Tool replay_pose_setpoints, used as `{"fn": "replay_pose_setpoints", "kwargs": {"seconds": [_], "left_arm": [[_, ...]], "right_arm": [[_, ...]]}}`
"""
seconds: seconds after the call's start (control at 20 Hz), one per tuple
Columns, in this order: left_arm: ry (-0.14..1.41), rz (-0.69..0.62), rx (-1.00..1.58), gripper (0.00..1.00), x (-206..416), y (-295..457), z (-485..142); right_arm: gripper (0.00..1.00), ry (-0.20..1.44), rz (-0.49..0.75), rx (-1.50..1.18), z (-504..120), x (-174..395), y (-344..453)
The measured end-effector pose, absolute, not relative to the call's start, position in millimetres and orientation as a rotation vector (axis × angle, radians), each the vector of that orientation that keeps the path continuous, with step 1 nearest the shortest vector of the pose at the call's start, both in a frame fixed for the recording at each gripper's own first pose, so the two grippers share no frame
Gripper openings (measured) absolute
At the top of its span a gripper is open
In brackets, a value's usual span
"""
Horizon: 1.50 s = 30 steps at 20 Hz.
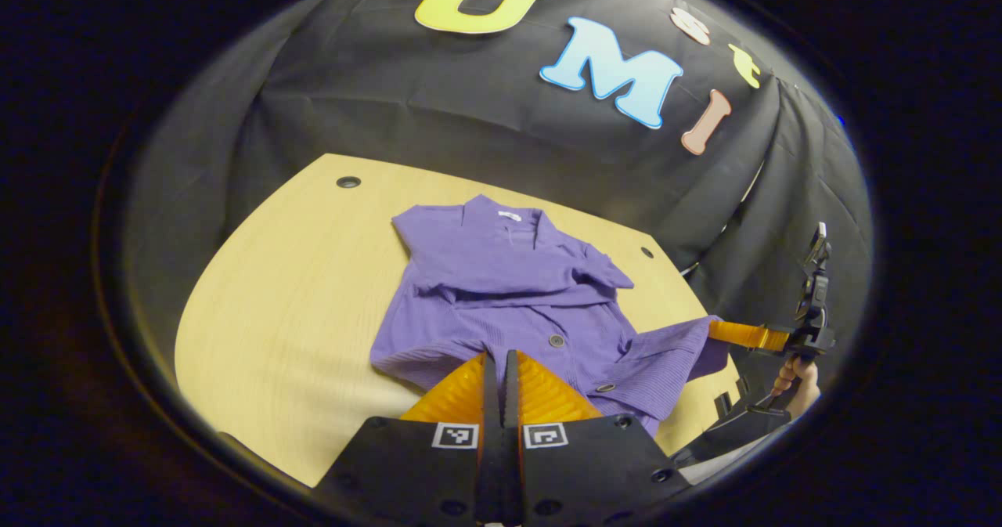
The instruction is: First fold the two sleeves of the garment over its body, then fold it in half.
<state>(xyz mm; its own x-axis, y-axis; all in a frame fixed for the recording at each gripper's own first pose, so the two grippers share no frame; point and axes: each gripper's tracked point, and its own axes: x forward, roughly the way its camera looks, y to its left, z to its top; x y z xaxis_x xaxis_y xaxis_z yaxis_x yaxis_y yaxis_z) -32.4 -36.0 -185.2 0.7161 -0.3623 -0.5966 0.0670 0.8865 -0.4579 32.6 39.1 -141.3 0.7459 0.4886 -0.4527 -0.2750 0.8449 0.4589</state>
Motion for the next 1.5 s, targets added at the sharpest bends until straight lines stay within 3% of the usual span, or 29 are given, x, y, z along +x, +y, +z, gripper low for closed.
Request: {"fn": "replay_pose_setpoints", "kwargs": {"seconds": [0.85,1.5], "left_arm": [[0.556,-0.200,-0.483,0.07,165,-2,-151],[0.535,-0.081,-0.510,0.06,302,31,-188]], "right_arm": [[0.03,0.476,0.437,0.402,-78,206,65],[0.02,0.533,0.350,0.368,-109,341,77]]}}
